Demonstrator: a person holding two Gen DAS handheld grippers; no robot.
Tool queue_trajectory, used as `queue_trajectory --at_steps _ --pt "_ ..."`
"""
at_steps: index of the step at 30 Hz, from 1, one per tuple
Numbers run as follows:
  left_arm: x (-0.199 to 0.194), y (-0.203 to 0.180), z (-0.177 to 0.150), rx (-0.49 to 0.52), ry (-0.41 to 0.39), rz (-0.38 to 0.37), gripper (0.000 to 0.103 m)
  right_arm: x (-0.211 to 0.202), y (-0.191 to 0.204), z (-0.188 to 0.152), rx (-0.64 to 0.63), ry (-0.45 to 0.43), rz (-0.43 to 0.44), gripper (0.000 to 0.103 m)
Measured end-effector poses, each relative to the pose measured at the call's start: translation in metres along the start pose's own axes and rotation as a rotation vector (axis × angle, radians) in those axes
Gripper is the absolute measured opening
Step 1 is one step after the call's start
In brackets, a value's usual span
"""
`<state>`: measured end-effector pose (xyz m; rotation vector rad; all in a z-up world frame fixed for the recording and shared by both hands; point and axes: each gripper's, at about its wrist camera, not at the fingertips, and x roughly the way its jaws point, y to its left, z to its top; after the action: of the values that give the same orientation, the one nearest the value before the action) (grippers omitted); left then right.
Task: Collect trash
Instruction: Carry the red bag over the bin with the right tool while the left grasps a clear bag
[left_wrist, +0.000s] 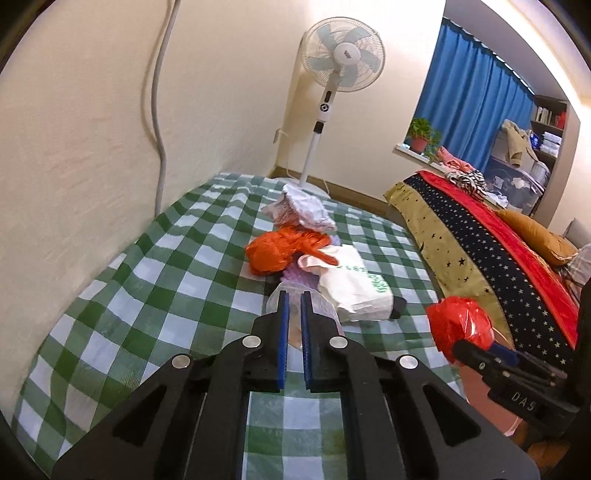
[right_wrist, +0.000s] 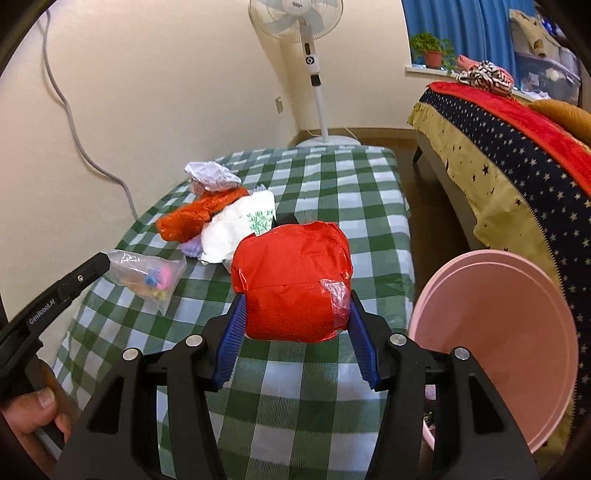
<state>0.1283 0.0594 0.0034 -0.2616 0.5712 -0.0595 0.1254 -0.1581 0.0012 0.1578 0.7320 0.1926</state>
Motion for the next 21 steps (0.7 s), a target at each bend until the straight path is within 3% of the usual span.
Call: queue_trajectory --at_steps 9,21 --pt "-0.023 -0.016 -0.002 0.043 -0.026 -0.025 0.006 -0.039 -0.006 0.006 -0.006 -0.034 -0.013 0.053" --pt "-0.039 -0.041 -0.003 0.102 -0.05 -0.073 0.005 -0.087 -0.053 0.02 0.07 -0.058 -0.048 0.053"
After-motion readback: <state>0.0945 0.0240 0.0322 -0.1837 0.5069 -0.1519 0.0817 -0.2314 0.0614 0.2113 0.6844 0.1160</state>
